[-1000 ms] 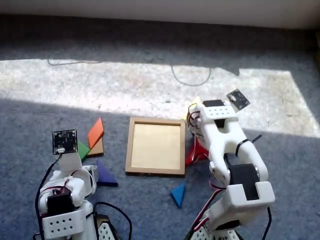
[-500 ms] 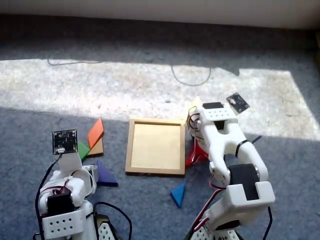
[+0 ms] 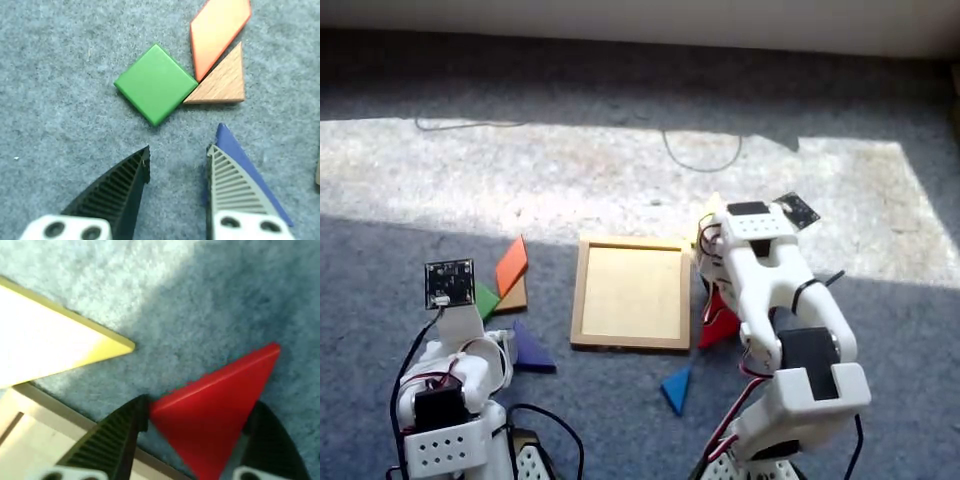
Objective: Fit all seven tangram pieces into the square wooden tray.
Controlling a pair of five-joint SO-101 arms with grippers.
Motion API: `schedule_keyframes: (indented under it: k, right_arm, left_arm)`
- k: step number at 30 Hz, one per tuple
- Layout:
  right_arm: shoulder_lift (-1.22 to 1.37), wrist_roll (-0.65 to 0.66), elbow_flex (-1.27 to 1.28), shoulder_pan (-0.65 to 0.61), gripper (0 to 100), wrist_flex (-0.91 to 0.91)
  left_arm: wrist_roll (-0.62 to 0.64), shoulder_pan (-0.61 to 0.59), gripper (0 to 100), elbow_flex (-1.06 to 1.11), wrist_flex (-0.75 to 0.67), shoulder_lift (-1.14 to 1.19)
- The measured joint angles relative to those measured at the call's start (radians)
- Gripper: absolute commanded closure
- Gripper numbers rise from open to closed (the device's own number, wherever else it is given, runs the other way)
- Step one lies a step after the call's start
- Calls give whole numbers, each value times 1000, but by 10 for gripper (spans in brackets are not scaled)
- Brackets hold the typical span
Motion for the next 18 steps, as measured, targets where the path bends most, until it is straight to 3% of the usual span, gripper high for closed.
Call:
schedule_keyframes:
  k: [15, 18]
  right_arm:
    - [-269, 158, -12, 18, 722, 86]
    - [-276, 169, -12, 15, 635, 87]
  left_arm:
    - [0, 0, 815, 0, 0, 0]
    - [0, 0, 815, 0, 0, 0]
